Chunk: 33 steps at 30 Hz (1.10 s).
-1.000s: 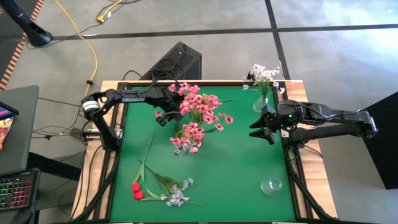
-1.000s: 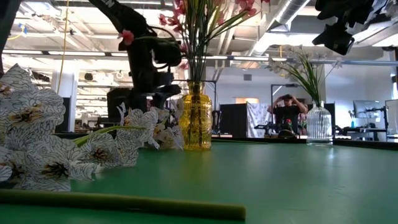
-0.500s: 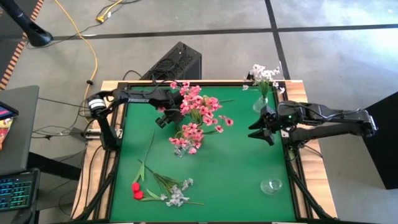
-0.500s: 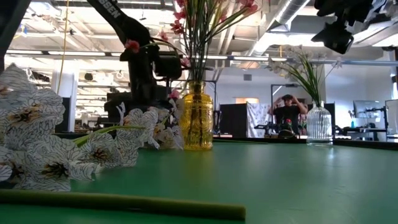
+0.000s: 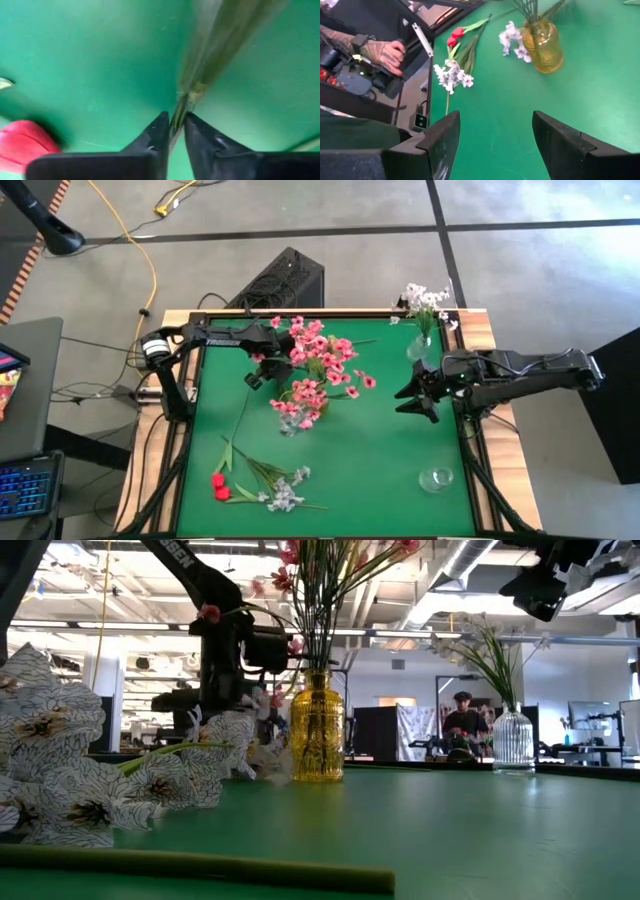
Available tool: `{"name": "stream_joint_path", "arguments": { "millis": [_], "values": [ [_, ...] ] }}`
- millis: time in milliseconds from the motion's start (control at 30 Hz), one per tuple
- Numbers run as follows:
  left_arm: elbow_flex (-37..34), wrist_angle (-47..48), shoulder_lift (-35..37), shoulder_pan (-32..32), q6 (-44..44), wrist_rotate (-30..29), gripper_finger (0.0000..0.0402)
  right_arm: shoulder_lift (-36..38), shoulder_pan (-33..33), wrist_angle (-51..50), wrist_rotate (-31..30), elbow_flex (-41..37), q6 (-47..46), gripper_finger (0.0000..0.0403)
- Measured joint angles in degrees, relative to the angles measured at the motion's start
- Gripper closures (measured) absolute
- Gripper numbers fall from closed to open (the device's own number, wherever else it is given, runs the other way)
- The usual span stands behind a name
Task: Sort flowers into vase by color
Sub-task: Put the white flowers into the top transparent vase
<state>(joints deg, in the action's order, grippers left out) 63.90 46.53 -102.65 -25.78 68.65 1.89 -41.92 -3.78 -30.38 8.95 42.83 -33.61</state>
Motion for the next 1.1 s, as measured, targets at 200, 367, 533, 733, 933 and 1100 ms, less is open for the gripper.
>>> {"name": "stream_joint_path", "arguments": {
  "millis": [200, 367, 533, 733, 933, 1100],
  "values": [
    [0.0, 0.9, 4.8, 0.7, -3.8, 0.0, 0.0391, -1.4, 0.0, 0.0, 0.0, 0.0, 0.9, 0.0127],
    [0.0, 2.6, 11.0, 0.7, -4.8, -1.7, 0.0394, -2.7, 0.6, 2.0, 0.0, 0.0, 1.1, 0.0127],
    [0.0, 7.3, 17.7, 0.7, -4.8, -9.4, 0.0399, -3.2, 0.4, 5.5, 0.0, 0.0, 1.3, 0.0127],
    [0.0, 10.3, 24.2, -0.5, -2.3, -27.5, 0.0401, -3.2, 0.5, 8.2, 0.0, 0.0, 4.8, 0.0127],
    [0.0, 6.9, 29.4, -4.6, -1.0, -45.4, 0.0401, -3.2, 1.0, 10.5, 0.0, 0.0, 5.7, 0.0127],
    [0.0, 1.0, 33.5, -10.0, -2.4, -51.2, 0.0401, -3.2, 0.9, 10.4, 0.0, 0.0, 5.8, 0.0127]
  ]
}}
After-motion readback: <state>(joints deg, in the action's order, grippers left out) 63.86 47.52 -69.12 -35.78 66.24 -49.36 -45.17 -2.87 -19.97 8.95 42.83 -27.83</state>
